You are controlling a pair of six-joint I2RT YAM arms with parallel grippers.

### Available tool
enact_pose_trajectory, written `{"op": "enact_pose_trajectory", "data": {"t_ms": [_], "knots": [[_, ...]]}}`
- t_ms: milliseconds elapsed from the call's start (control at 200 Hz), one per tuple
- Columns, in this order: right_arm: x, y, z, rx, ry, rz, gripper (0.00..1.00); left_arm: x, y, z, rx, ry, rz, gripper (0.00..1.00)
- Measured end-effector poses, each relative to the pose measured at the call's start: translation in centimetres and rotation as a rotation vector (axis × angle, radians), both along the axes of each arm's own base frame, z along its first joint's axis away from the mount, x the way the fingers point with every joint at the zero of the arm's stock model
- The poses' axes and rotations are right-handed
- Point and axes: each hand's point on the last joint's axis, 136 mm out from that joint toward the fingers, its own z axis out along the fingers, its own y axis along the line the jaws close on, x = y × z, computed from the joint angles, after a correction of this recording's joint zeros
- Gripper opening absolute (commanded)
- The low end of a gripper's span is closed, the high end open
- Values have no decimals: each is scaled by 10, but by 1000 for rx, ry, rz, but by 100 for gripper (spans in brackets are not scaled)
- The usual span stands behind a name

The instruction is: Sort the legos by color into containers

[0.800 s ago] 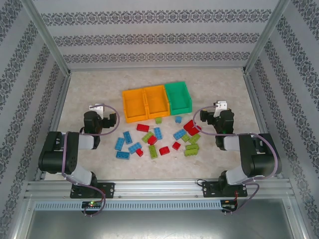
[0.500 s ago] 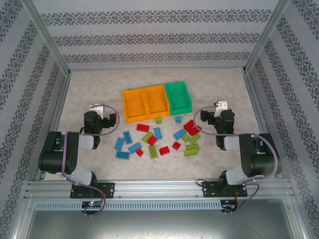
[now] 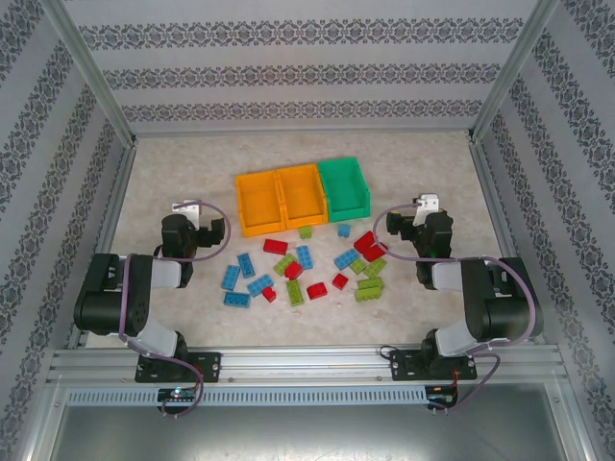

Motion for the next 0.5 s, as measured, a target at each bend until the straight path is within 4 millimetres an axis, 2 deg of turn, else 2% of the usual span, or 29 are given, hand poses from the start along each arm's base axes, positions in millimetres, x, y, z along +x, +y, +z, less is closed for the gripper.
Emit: {"op": "enact_pose_trajectory", "data": {"t_ms": [500], "knots": [[2, -2, 2, 3, -5, -6, 97, 0, 0, 0, 0, 0, 0, 99]]}}
